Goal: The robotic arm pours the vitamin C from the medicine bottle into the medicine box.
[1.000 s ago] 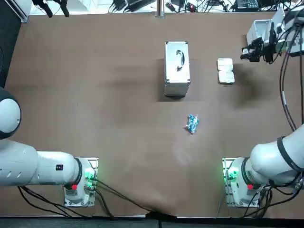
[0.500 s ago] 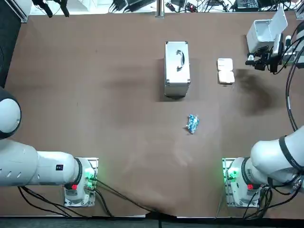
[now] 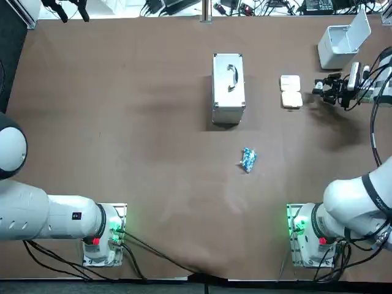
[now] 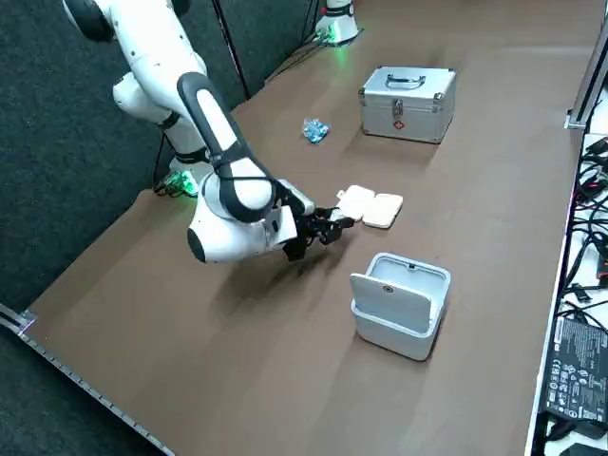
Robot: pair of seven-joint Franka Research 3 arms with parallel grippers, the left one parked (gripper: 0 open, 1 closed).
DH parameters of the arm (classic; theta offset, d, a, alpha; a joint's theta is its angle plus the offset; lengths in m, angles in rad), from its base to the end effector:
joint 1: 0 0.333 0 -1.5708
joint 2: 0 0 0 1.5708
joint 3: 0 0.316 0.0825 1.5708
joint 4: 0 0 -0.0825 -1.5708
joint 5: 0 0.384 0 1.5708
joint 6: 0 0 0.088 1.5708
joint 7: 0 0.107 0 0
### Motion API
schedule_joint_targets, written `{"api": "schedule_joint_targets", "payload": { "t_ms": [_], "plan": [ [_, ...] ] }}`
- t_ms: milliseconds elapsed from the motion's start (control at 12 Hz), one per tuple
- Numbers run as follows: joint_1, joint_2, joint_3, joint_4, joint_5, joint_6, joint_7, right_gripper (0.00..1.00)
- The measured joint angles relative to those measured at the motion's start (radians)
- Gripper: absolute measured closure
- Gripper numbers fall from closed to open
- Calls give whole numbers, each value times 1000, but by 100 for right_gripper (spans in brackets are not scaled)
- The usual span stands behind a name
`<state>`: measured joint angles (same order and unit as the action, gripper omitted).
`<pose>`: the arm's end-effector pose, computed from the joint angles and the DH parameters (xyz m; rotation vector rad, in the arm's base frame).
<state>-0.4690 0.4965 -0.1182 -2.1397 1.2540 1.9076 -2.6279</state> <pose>0.4682 -0.2323 0.1590 -1.9679 -1.2412 -1.1772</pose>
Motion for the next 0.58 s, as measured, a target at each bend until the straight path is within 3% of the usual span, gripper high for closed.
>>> {"api": "schedule_joint_targets", "payload": {
  "t_ms": [583],
  "plan": [
    [-53, 96, 1, 33, 25, -87, -61, 57]
  ]
}}
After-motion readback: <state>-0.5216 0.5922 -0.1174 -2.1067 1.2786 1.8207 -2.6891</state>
